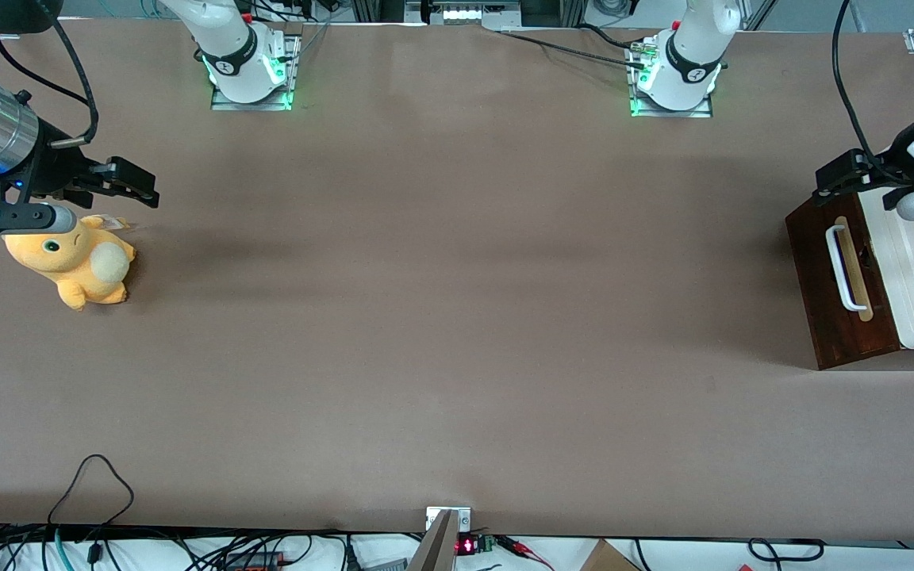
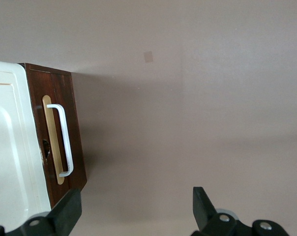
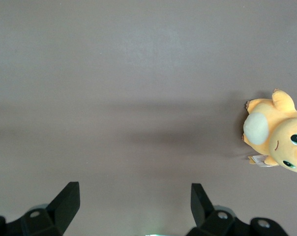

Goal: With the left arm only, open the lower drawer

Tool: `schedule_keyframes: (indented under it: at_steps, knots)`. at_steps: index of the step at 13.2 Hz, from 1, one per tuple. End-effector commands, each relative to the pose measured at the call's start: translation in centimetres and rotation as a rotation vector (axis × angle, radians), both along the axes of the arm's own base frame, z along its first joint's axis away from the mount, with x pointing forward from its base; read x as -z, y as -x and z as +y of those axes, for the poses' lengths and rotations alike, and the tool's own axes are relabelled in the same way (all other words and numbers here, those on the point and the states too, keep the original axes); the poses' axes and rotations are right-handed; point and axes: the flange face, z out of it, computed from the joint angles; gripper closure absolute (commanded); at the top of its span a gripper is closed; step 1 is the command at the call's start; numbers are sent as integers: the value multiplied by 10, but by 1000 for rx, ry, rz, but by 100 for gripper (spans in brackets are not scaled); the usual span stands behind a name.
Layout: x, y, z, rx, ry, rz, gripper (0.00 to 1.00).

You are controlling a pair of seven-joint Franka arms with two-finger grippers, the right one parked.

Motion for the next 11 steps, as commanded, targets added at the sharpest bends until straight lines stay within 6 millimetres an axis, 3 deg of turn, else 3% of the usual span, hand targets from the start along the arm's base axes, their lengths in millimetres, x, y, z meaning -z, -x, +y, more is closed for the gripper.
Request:
schedule_keyframes:
  at_steps: [1, 3, 5, 8, 11]
  knots:
    - [-1, -1, -3, 28, -16, 17, 0]
    - [3, -1, -35, 61, -174, 19, 0]
    - [26, 0, -60, -24, -303, 48, 0]
    - [86, 7, -95, -100, -539, 64, 0]
    - [146, 22, -114, -173, -714, 54, 0]
